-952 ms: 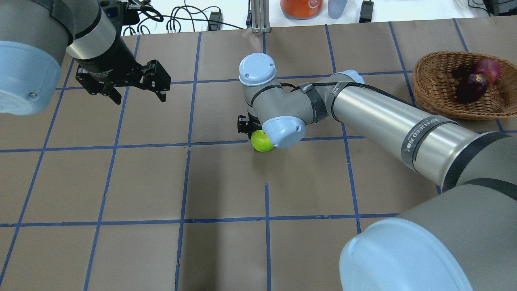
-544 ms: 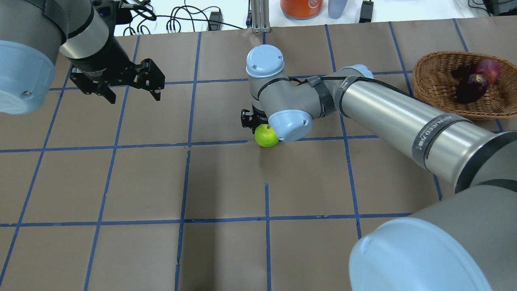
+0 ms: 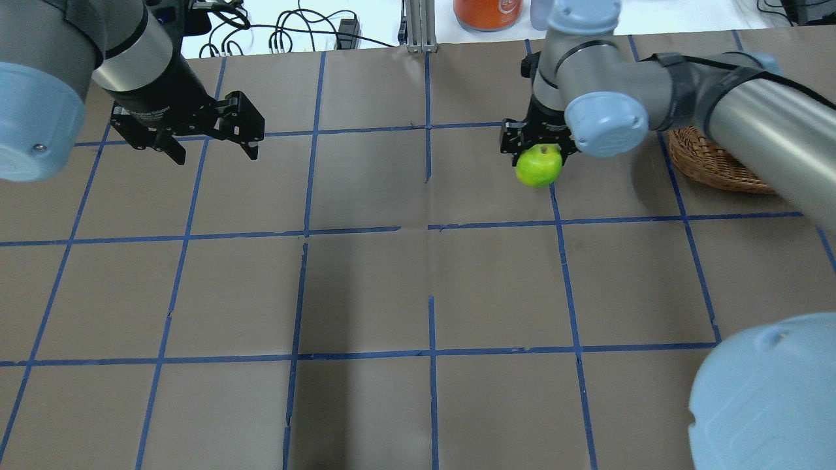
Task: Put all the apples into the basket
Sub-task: 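Carry the green apple into the basket and open the right gripper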
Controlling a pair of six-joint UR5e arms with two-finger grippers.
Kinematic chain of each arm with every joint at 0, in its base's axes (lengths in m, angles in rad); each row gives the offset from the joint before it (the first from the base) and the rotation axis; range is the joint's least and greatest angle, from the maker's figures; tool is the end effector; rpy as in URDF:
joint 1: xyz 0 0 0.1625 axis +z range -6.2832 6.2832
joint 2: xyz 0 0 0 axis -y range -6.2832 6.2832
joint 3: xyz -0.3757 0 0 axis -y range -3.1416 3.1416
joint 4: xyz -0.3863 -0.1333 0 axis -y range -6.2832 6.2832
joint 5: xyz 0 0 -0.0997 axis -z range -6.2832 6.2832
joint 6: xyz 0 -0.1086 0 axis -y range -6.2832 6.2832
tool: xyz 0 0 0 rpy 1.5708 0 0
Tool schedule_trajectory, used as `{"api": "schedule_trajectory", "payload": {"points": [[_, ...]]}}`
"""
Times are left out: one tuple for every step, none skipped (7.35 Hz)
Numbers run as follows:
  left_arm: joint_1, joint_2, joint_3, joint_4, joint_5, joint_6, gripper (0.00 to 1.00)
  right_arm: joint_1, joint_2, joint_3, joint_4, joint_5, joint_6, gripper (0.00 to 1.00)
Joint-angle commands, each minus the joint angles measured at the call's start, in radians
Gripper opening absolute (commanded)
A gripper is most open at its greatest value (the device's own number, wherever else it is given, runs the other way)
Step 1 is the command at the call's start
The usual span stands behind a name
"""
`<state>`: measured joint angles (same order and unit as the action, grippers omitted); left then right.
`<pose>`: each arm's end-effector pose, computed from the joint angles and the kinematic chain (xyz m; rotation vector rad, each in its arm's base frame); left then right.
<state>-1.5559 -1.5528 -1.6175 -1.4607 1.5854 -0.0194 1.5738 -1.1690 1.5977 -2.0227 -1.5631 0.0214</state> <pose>-0.1244 -0.4895 0.4269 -0.0545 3.1241 -0.1273 0.1359 -0.6001 0.2414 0.0287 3.1333 -0.0362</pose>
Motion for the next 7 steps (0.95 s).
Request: {"api": "schedule_trajectory", "payload": {"points": [[0.002,0.0,0.001,0.0,-0.001,-0.001,1.0,-0.243,-0.02,-0.036,0.053,-0.003,-0.379,0.14],[0.0,-0.001,0.001,0.0,-0.001,-0.001,1.0,-0.311,-0.011,-0.041,0.036,-0.014,-0.547,0.13],[0.0,-0.001,0.001,-0.001,-0.002,-0.001,1.0,-0.36,0.011,-0.064,0.033,-0.035,-0.613,0.13],[0.0,-0.001,0.002,-0.001,-0.001,-0.001,1.0,-0.376,0.046,-0.117,0.032,-0.038,-0.682,0.14],[0.0,-0.001,0.002,-0.001,-0.001,-0.001,1.0,-0.382,0.102,-0.157,0.032,-0.035,-0.717,0.14],[0.0,0.0,0.002,-0.001,-0.001,-0.001,1.0,-0.418,0.136,-0.194,0.033,-0.035,-0.766,0.14],[0.0,0.0,0.002,-0.001,-0.001,-0.001,1.0,-0.435,0.147,-0.2,0.036,-0.034,-0.779,0.17]]}}
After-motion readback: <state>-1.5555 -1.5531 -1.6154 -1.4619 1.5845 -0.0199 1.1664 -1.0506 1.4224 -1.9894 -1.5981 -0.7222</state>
